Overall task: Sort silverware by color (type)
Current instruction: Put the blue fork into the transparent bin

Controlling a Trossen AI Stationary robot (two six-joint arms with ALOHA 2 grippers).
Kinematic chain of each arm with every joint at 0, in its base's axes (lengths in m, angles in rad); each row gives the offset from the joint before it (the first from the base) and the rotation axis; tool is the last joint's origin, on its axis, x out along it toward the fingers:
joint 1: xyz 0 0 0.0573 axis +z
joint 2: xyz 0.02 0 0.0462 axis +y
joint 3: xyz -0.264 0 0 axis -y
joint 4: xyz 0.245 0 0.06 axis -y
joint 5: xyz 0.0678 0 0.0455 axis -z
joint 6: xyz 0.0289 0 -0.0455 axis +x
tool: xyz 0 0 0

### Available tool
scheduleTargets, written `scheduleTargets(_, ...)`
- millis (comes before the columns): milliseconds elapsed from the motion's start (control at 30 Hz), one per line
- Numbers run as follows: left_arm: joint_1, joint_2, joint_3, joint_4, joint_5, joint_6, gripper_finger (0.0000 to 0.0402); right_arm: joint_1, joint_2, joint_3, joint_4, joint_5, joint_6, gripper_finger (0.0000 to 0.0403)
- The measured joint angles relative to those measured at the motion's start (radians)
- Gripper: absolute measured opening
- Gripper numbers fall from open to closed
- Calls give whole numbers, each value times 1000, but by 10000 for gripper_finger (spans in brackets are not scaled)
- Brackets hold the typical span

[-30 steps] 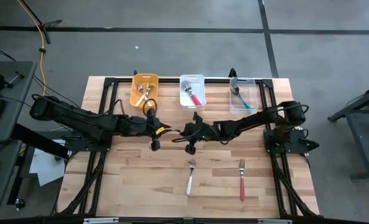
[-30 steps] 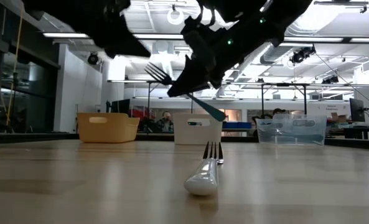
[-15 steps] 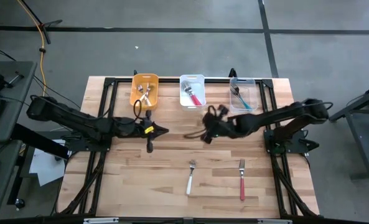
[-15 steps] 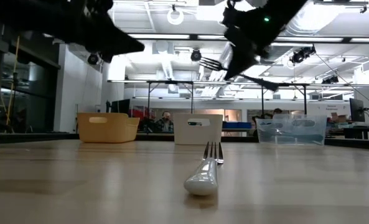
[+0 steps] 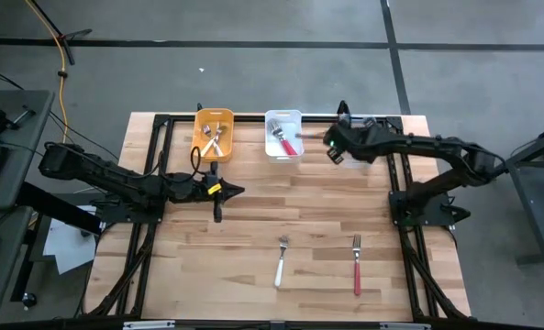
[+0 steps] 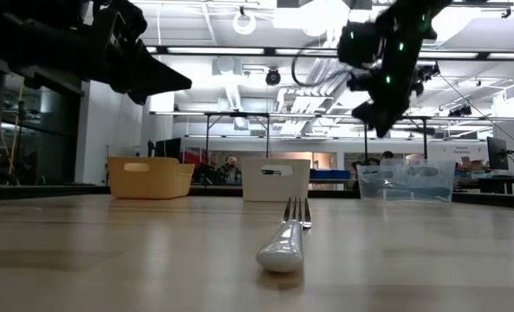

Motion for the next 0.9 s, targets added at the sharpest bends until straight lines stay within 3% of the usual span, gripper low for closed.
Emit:
scheduleTargets(200,0,0,0,-6,1,0,1,-223,3,-133,209,-124,-150,0)
scheduleTargets(433,0,0,0,-8,1,6,1,-369,3,-257,467,-205,-259,0)
scheduleTargets(567,0,0,0,-9,1,0,1,-415,3,-289,521,-272,-277,0)
scheduleTargets(900,0,0,0,-11,5,-2,1,-448,3,-344,569,-303,-258,16)
